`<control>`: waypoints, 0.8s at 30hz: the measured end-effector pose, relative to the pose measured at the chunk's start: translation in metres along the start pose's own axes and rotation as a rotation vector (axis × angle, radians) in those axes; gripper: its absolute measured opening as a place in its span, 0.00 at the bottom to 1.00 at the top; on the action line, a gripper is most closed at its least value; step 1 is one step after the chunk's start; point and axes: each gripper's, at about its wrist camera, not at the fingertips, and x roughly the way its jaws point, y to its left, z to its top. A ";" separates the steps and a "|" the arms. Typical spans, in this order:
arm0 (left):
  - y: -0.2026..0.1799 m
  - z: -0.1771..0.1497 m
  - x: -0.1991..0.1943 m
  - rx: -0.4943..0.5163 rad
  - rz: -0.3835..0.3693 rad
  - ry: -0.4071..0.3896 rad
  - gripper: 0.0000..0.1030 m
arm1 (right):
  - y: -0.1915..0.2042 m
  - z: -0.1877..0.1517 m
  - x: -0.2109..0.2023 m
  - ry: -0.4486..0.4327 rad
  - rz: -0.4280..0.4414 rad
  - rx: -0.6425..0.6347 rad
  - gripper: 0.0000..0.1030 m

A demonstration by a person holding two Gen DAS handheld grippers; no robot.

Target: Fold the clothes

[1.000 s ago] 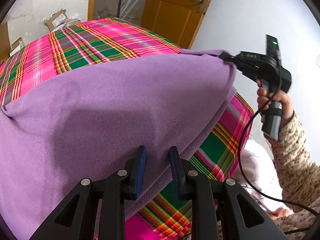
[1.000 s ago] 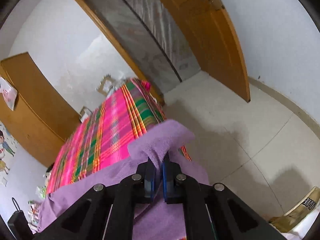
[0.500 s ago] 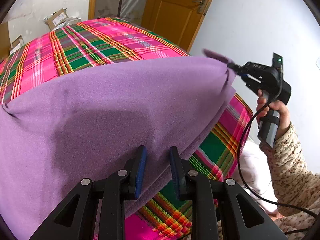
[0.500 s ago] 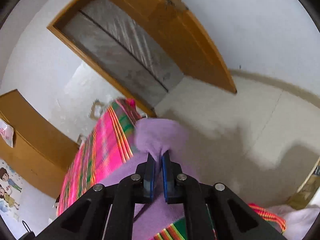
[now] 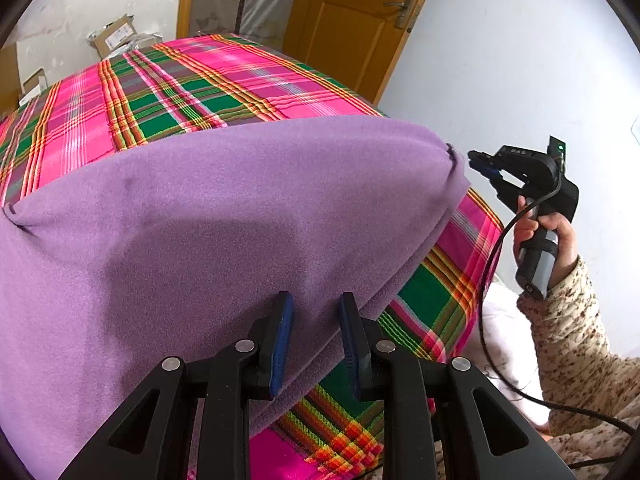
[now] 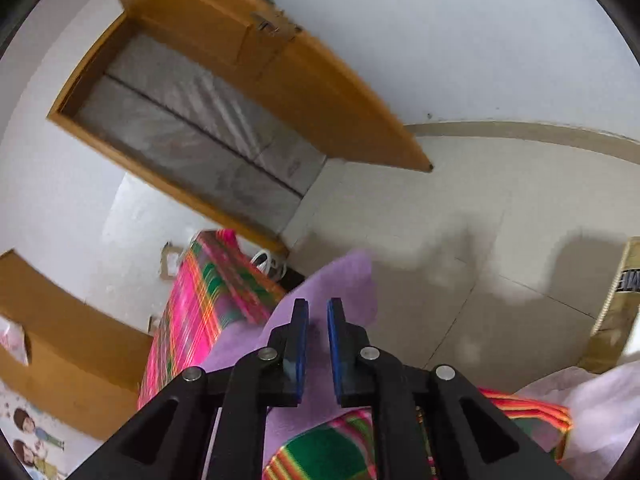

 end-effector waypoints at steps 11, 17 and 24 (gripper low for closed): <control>0.000 0.000 0.001 -0.003 0.006 0.001 0.24 | 0.034 -0.016 0.001 0.132 0.052 -0.120 0.35; 0.001 -0.001 0.000 -0.010 -0.002 0.000 0.24 | 0.058 -0.021 0.030 0.216 -0.135 -0.207 0.36; 0.002 -0.001 0.000 -0.016 -0.018 -0.001 0.24 | 0.054 -0.023 0.018 0.174 -0.130 -0.219 0.03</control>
